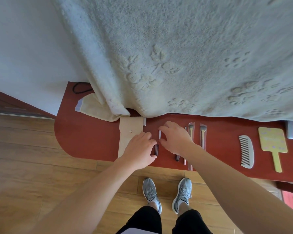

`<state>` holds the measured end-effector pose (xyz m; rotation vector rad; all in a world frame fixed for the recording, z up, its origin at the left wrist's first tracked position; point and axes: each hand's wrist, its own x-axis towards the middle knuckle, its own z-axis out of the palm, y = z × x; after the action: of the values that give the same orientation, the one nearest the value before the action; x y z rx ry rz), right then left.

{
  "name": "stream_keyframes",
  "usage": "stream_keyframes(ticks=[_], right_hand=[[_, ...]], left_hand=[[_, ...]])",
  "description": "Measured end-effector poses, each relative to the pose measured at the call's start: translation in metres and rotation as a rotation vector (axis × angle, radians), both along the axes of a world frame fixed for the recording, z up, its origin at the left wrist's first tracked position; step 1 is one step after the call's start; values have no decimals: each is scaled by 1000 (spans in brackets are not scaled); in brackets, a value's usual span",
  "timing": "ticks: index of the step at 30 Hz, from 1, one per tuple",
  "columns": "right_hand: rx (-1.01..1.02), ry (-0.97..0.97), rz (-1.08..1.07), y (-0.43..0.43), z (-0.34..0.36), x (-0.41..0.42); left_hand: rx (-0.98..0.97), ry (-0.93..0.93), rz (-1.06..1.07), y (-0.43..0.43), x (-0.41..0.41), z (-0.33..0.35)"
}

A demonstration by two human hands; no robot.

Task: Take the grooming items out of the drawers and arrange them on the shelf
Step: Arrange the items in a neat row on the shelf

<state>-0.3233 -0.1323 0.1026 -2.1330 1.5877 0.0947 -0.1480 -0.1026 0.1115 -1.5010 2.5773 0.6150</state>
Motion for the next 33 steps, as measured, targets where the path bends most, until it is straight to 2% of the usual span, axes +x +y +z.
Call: stream_keyframes(ticks=[8, 33], right_hand=[[-91, 49, 33, 6, 4, -37], [-69, 55, 16, 15, -8, -47]], left_hand=[[10, 40, 3, 12, -32, 1], [32, 48, 105, 29, -55, -7]])
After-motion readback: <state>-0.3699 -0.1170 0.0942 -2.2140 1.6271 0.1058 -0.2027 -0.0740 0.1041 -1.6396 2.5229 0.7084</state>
